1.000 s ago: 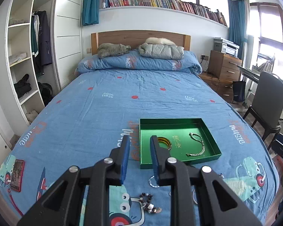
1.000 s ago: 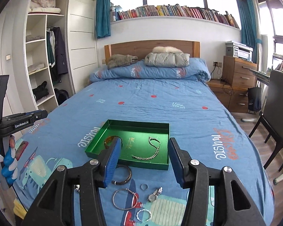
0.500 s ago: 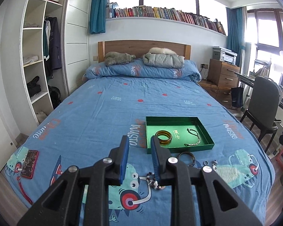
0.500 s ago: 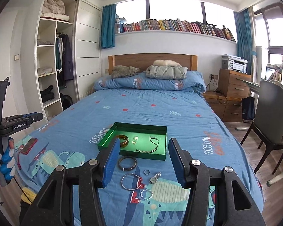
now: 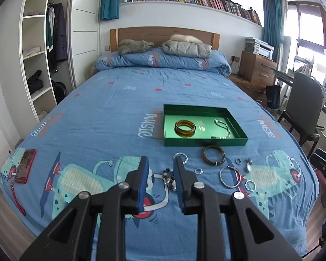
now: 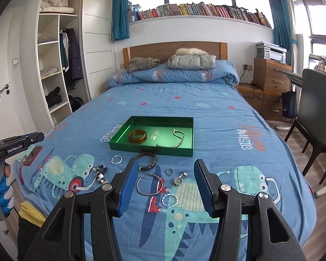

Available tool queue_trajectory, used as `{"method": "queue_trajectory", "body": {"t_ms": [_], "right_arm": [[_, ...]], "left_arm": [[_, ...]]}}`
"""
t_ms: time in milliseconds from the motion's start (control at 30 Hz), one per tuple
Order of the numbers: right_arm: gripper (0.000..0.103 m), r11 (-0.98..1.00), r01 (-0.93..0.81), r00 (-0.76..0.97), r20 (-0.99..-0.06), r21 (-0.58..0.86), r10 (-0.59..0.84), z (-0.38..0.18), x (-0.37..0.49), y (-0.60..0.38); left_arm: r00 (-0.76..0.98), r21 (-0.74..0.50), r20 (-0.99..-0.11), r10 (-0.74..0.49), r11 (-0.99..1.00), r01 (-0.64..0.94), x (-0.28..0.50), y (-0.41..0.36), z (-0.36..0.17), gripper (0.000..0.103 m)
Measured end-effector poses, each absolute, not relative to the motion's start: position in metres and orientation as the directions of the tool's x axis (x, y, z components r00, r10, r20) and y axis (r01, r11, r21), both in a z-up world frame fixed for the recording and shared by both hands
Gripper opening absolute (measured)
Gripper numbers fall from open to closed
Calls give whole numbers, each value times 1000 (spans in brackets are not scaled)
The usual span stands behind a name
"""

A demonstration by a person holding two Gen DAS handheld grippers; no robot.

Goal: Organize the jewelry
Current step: 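Withdraw both tools from the tray toward the remaining jewelry, then grasp the plain silver bangle with the left tool while the right tool grasps the twisted silver bangle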

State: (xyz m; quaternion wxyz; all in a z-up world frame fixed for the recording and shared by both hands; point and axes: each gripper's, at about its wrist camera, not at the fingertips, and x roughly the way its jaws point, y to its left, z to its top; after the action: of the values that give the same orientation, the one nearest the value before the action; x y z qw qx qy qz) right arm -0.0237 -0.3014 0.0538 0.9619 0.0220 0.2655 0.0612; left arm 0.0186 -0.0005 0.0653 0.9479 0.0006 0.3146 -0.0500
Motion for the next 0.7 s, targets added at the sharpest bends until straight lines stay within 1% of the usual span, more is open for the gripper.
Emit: {"method": "queue_trajectory", "body": {"t_ms": [367,533,700], "right_arm": [[53,974,-211,694,-689,83,210,-56,27,-304],[53,966,-235,644,-727,108,238,-85,54,-306],[53,955,-263,601,-752,135,271,-106,71,-305]], "left_arm": [[645,-94,-740,-192,978,183,60,-67,-21,23],[572,-119,-787,-233,966,229,85,-96,-52,23],[508,-153,-814,-281,948,279,107,-123,-74,23]]}}
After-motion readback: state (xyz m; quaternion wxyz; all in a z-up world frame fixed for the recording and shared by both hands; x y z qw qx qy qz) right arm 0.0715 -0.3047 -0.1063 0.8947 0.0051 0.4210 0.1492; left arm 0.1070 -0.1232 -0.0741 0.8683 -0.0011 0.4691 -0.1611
